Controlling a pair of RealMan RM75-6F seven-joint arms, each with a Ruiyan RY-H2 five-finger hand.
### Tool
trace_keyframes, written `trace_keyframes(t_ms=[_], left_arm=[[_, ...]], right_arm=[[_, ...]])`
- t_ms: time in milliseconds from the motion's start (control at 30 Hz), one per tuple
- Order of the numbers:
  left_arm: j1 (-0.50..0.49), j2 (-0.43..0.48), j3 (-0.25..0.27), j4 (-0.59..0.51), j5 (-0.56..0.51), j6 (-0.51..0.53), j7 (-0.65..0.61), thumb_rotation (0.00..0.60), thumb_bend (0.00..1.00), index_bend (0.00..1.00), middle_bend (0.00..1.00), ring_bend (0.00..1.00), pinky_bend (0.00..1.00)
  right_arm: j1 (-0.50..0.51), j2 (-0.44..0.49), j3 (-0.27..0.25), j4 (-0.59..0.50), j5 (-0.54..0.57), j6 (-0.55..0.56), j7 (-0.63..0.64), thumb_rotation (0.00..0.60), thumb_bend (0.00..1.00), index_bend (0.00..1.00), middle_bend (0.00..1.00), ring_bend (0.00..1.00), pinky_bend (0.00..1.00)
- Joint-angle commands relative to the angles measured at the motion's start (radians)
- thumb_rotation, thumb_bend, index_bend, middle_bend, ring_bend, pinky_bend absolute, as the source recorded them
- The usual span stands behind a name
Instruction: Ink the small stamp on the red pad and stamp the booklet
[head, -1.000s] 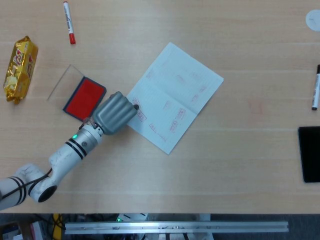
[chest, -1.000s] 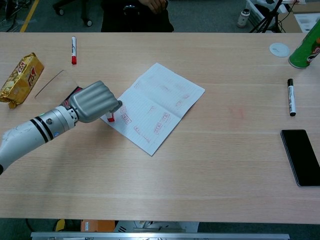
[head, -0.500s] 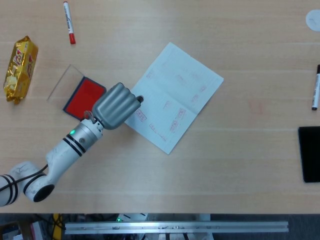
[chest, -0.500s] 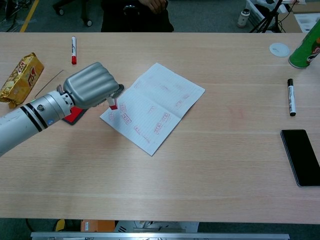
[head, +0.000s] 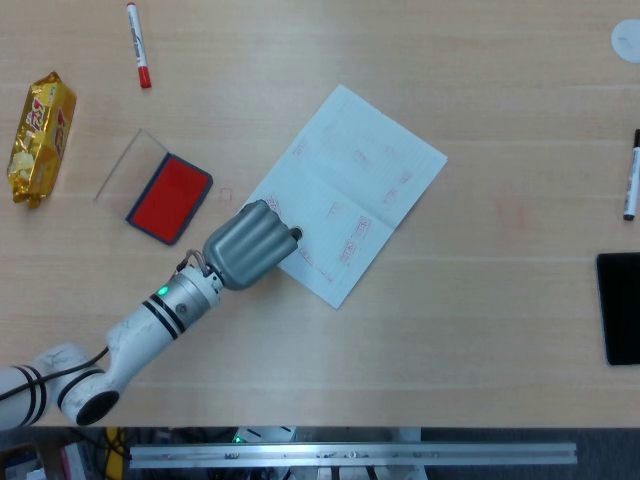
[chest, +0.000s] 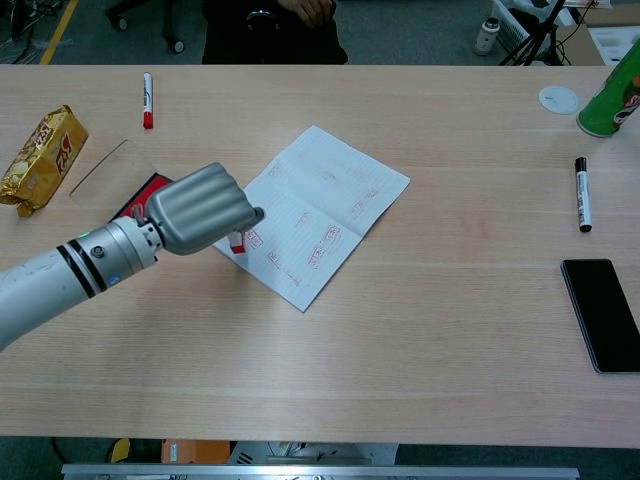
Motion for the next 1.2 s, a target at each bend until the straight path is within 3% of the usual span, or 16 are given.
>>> trace_keyframes(t_ms=[33, 600, 1200], left_arm=[[0.004, -0.009, 0.003, 0.009, -0.002, -0.001, 0.000, 0.600, 0.35, 0.59, 0.99, 0.97, 1.00], [0.014, -0.058, 0.019, 0.087, 0.005, -0.012, -0.005, 0.600, 0.35, 0.59, 0.99, 0.97, 1.00], [0.011, -0.075, 0.012, 0.096, -0.008, -0.034, 0.016, 0.600, 0.35, 0.59, 0.99, 0.97, 1.00]], right_arm=[[-0.001, 0.001, 0.000, 0.001, 0.001, 0.000, 0.000, 0.600, 0.19, 0.38, 0.43, 0.48, 0.51], [-0.005, 0.006, 0.001, -0.002, 0.002, 0.003, -0.003, 0.600, 0.19, 0.38, 0.43, 0.49, 0.51], [-0.008, 0.000, 0.002, 0.013, 0.008, 0.000, 0.010, 0.600, 0.19, 0.38, 0.43, 0.49, 0.51]])
